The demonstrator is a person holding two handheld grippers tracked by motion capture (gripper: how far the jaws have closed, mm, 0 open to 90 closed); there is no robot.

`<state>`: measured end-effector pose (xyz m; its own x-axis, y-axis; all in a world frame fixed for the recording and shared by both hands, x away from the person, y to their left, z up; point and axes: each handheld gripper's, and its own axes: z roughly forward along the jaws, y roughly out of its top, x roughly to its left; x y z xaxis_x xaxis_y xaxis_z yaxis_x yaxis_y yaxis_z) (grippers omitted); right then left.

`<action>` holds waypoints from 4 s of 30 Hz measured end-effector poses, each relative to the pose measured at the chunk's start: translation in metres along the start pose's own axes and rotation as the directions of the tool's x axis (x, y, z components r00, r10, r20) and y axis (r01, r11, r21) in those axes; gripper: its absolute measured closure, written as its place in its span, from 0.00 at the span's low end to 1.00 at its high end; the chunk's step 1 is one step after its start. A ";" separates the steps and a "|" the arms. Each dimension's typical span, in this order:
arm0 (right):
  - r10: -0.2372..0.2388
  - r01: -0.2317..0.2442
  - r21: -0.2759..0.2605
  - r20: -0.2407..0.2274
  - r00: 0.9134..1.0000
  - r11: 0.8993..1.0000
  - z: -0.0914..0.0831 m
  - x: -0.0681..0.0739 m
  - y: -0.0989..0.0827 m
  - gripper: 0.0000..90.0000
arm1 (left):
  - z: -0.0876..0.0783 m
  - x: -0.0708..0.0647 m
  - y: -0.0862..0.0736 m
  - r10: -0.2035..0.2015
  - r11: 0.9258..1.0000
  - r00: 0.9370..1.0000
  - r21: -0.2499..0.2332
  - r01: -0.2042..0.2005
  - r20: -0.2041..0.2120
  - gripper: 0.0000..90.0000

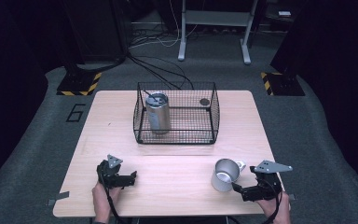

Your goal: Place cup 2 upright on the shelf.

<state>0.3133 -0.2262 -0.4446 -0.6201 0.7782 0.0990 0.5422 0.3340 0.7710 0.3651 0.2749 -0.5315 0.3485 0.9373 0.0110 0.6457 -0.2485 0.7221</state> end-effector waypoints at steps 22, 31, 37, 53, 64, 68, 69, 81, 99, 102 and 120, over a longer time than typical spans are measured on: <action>-0.075 0.075 -0.006 0.020 0.997 0.997 0.024 0.023 0.026 0.00 | 0.000 0.000 0.000 0.006 1.000 1.000 0.002 -0.006 0.001 0.00; -0.077 0.077 0.007 0.042 0.996 0.997 0.033 0.023 0.027 0.00 | 0.000 0.000 0.000 0.005 1.000 1.000 0.000 -0.005 0.001 0.00; -0.079 0.078 0.018 0.056 0.995 0.997 0.036 0.023 0.027 0.01 | 0.000 0.000 0.000 0.008 1.000 1.000 0.004 -0.008 0.004 0.00; -0.086 0.085 0.015 0.081 0.993 0.996 0.039 0.027 0.027 0.05 | 0.000 0.000 0.000 0.007 1.000 1.000 0.005 -0.007 0.004 0.00; -0.092 0.092 0.011 0.078 0.993 0.996 0.039 0.027 0.026 0.06 | 0.000 0.000 0.000 0.005 1.000 1.000 0.002 -0.005 0.003 0.00; -0.101 0.101 0.002 0.081 0.992 0.995 0.036 0.028 0.027 0.06 | 0.000 0.000 0.000 0.002 1.000 1.000 0.004 -0.002 0.003 0.00; -0.101 0.102 -0.003 0.081 0.992 0.995 0.036 0.028 0.028 0.06 | 0.000 0.000 0.001 0.003 1.000 1.000 0.002 -0.003 0.002 0.00; -0.116 0.117 -0.004 0.089 0.989 0.993 0.034 0.028 0.038 0.06 | 0.002 -0.001 0.001 -0.002 1.000 1.000 0.000 0.002 0.000 0.00; -0.167 0.168 -0.006 0.080 0.983 0.986 0.035 0.033 0.066 0.06 | 0.002 0.000 0.002 0.001 1.000 1.000 0.003 -0.001 0.002 0.00; -0.177 0.178 -0.012 0.071 0.982 0.984 0.037 0.031 0.070 0.06 | 0.002 -0.001 0.002 0.001 1.000 1.000 0.004 -0.001 0.001 0.00; -0.206 0.207 -0.025 0.016 0.978 0.978 0.047 0.033 0.099 0.06 | 0.002 0.000 0.002 0.002 1.000 1.000 0.005 -0.002 0.002 0.00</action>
<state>0.3734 -0.1423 -0.3944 -0.7095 0.7010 -0.0721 0.3881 0.4741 0.7903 0.3672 0.2736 -0.5314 0.3512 0.9362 0.0116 0.6480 -0.2519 0.7188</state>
